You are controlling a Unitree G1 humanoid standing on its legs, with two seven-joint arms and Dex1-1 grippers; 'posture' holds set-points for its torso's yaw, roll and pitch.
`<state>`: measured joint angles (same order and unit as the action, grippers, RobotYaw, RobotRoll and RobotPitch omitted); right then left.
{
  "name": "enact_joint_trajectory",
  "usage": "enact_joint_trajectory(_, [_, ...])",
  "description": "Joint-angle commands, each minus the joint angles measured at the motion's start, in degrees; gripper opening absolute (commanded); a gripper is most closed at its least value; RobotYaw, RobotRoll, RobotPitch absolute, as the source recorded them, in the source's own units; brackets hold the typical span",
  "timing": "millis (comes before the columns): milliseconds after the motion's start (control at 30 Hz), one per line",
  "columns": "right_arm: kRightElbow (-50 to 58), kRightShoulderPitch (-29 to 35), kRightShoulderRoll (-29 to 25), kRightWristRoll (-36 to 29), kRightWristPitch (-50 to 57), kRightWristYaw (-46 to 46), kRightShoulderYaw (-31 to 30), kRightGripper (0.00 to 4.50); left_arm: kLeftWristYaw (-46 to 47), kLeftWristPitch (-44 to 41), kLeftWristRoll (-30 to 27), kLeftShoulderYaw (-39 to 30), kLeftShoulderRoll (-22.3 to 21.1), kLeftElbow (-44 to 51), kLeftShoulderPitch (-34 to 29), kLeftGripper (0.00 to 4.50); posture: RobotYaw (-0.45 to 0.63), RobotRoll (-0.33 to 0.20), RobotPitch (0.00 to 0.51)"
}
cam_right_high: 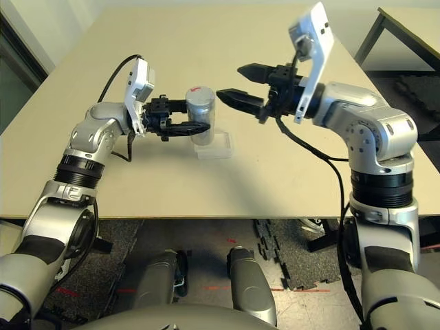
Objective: Pour the medicine from the bottle into the box.
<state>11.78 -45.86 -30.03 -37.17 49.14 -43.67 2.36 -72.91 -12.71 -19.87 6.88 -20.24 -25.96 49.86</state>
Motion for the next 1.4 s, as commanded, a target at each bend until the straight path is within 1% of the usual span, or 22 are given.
enact_joint_trajectory(33, [0.8,-1.1,0.7,0.9,-0.4,-0.3,-2.9,4.50,-0.4,0.7,0.8,0.1,0.1,-1.1,0.8,2.51,-0.19,0.000,0.096])
enact_joint_trajectory(267, [-1.1,-2.2,1.2,4.1,-3.0,-1.8,-6.7,4.50,-0.1,0.6,0.7,0.1,0.4,-0.9,0.8,2.51,-0.18,0.000,0.098])
enact_joint_trajectory(367, [-3.4,-2.9,1.1,7.1,-5.2,-2.2,-8.3,4.50,0.1,0.4,0.6,0.1,0.4,-0.2,0.4,2.51,-0.17,0.000,0.098])
enact_joint_trajectory(500, [-6.3,-4.2,2.1,9.1,-6.9,-2.2,-9.0,4.50,0.5,0.3,0.6,0.1,0.5,0.1,0.2,2.51,-0.17,0.000,0.097])
enact_joint_trajectory(700, [-8.3,-4.4,3.0,10.5,-8.0,-2.6,-9.0,4.50,0.8,0.1,0.4,0.0,0.5,0.6,0.0,2.51,-0.16,0.000,0.098])
enact_joint_trajectory(967, [-7.0,-3.6,3.3,9.2,-6.2,-2.3,-6.6,4.50,0.8,0.1,0.4,-0.1,0.3,0.7,-0.3,2.51,-0.17,0.000,0.101])
enact_joint_trajectory(1133, [-4.9,-2.3,2.0,7.1,-3.8,-1.8,-3.9,4.50,0.7,0.4,0.5,-0.1,0.3,0.2,-0.2,2.51,-0.17,0.000,0.101])
enact_joint_trajectory(1400, [-3.2,0.0,-2.0,4.8,-1.5,-1.1,0.0,4.50,0.6,0.8,0.6,-0.2,0.4,-0.7,0.1,2.51,-0.18,0.000,0.102])
